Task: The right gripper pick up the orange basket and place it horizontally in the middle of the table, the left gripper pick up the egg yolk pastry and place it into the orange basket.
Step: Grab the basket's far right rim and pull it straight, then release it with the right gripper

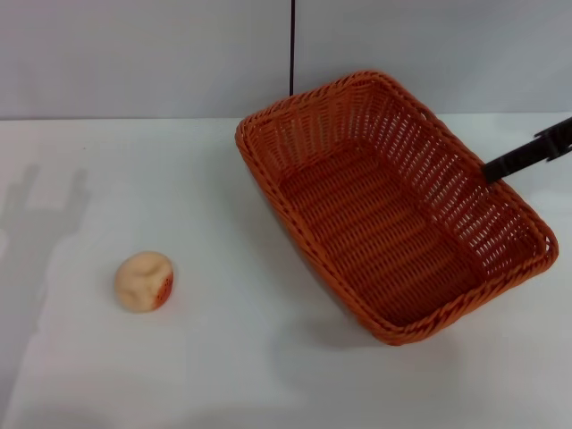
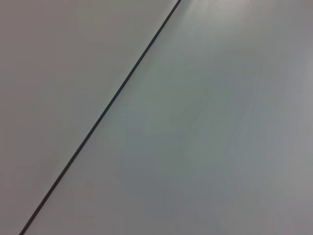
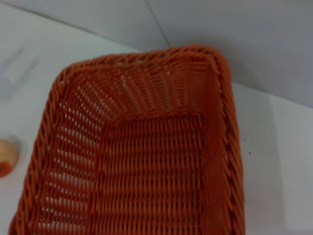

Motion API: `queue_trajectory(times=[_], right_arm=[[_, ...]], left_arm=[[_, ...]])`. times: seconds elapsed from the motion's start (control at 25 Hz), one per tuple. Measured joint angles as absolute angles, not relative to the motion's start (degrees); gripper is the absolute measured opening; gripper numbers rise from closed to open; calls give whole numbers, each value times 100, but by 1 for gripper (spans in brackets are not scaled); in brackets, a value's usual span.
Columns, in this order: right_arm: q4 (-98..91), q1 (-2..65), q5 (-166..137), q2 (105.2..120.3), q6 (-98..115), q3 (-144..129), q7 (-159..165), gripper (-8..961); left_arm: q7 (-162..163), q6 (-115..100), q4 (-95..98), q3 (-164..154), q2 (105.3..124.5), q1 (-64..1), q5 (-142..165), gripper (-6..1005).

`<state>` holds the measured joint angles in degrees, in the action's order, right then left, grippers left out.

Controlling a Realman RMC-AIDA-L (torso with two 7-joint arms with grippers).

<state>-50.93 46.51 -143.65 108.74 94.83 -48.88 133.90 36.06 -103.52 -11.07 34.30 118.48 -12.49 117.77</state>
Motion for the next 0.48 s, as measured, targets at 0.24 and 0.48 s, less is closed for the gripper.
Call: queue_trajectory(times=[0.24, 0.48], right_arm=[[-4697, 4693, -14389, 10918, 9090, -5206, 13380, 715], [-4476, 4736, -14488, 10967, 8933, -5273, 13272, 709]], left_arm=[[3609, -10352, -1107, 3406, 11847, -1256, 11777, 762], [3611, -10353, -1111, 3405, 11847, -1248, 11777, 759]])
